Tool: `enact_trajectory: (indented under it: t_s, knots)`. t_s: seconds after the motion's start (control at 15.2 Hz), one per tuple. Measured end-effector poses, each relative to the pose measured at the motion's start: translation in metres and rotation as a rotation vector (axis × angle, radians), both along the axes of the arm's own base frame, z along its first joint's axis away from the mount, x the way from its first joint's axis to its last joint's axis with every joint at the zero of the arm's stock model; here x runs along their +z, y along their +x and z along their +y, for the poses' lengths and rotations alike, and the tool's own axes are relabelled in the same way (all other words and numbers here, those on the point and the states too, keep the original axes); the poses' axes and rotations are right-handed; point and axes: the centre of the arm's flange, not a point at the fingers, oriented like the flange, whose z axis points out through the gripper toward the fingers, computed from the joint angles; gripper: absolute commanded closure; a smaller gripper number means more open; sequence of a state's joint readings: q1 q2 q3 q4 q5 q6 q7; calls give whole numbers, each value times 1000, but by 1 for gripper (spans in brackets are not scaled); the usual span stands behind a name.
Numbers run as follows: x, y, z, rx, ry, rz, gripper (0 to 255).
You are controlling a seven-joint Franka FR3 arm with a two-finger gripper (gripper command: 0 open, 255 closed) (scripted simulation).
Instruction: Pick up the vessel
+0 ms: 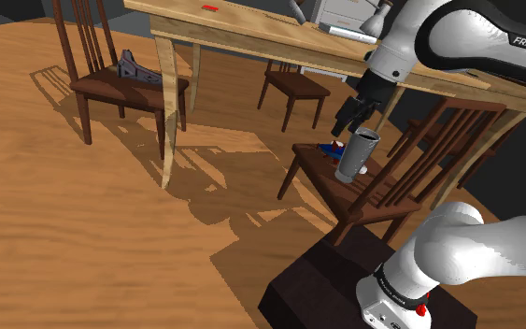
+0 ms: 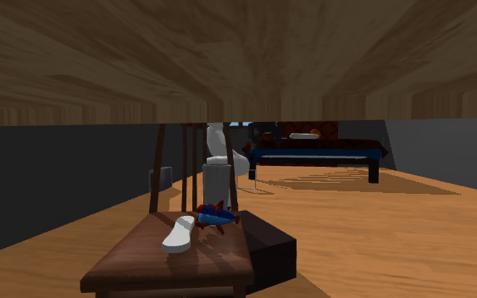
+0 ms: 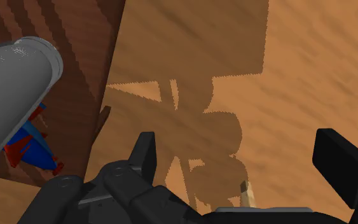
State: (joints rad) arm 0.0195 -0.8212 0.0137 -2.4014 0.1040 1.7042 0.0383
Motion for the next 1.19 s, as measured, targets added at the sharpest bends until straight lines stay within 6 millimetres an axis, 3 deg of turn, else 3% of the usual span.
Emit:
enact_trajectory:
  t_s: [0.2,0.53,0.86,1.19]
  knots:
    - [-3,-1,-14,63,-12,2,0]
    - [-10,3,-74,329,-64,8,0]
    - [-15,21,-133,612,-119,15,0]
    - [-21,48,-171,841,-164,21,0]
